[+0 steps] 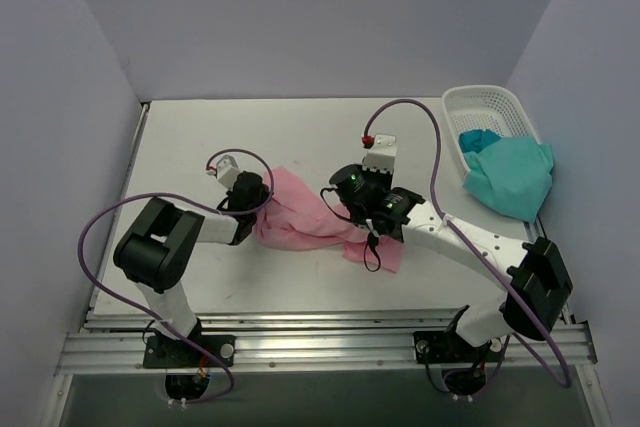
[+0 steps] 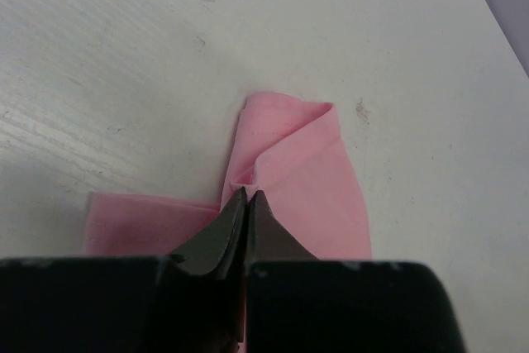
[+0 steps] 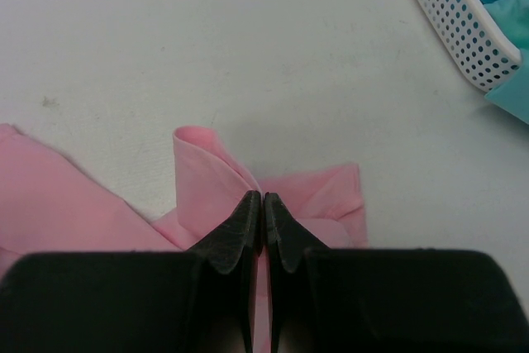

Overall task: Fold and stack the t-shirts
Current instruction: Flatten the tshirt out

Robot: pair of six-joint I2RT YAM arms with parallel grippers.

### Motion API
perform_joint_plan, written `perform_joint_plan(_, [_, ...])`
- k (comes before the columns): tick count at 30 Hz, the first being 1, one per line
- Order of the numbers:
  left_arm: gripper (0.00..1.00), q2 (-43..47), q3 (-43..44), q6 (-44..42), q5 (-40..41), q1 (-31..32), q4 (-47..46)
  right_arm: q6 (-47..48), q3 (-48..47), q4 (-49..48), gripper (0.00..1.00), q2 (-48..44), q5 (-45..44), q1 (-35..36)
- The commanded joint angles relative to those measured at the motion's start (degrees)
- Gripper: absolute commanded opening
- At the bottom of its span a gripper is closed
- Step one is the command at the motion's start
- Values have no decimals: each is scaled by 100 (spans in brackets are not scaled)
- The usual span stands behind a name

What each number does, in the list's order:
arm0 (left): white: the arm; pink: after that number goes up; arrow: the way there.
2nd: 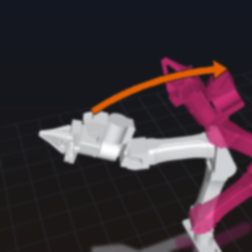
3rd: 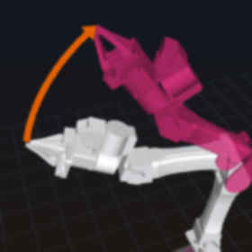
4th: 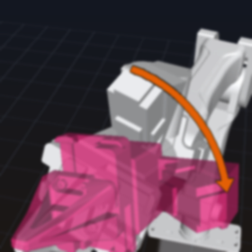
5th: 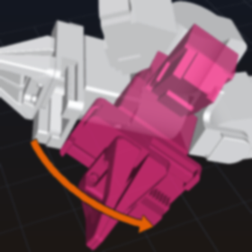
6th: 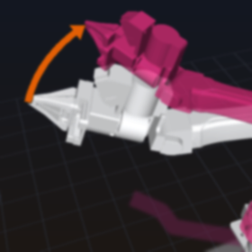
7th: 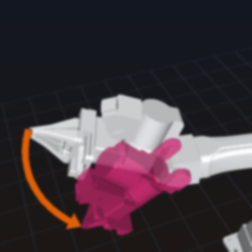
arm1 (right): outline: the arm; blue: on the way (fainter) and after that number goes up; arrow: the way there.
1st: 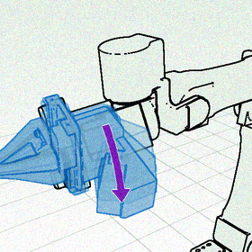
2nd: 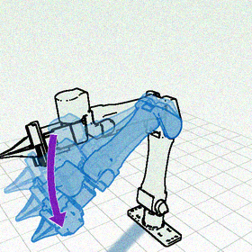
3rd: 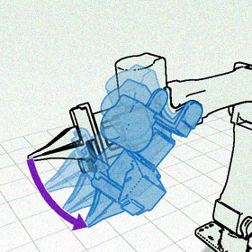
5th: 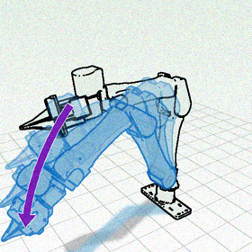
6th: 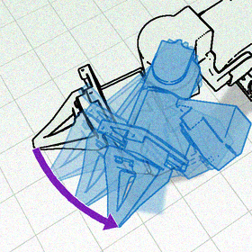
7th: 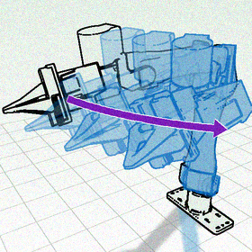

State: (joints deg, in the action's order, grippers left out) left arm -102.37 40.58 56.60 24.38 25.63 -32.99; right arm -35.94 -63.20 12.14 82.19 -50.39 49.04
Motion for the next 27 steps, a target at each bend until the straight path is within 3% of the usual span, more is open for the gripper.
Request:
perform_joint_plan(1, [2, -20, 301, -96, -56, -102, -6, 26, 71, -28, 0, -10, -146, -78])
perform_joint_plan(5, [2, 558, 267, -482, 250, -67, 282, 17, 89, 86, 0, -133, -373, -131])
perform_joint_plan(8, [2, 1743, 293, -913, 1151, 222, 1255, -114, 45, 436, 0, -448, -655, -122])
perform_joint_plan(11, [2, 3646, 354, -1517, 2285, 792, 2199, -185, -17, 675, 0, -1035, -954, -9])
perform_joint_plan(14, [2, 4644, 591, -2011, 2887, 1329, 2875, 69, -157, 728, 0, -1598, -1156, 430])
perform_joint_plan(15, [2, 5091, 905, -2099, 3053, 1540, 3574, 209, -236, 746, 0, -1706, -1383, 805])
perform_joint_plan(22, [2, 6149, 1899, -1986, 2739, 1910, 5125, 605, -1255, 1255, 0, -2146, -2535, 2765])
perform_joint_plan(27, [2, 6413, 2533, -2293, 2467, 1990, 5592, 948, -1957, 1300, 0, -1822, -3555, 3700])
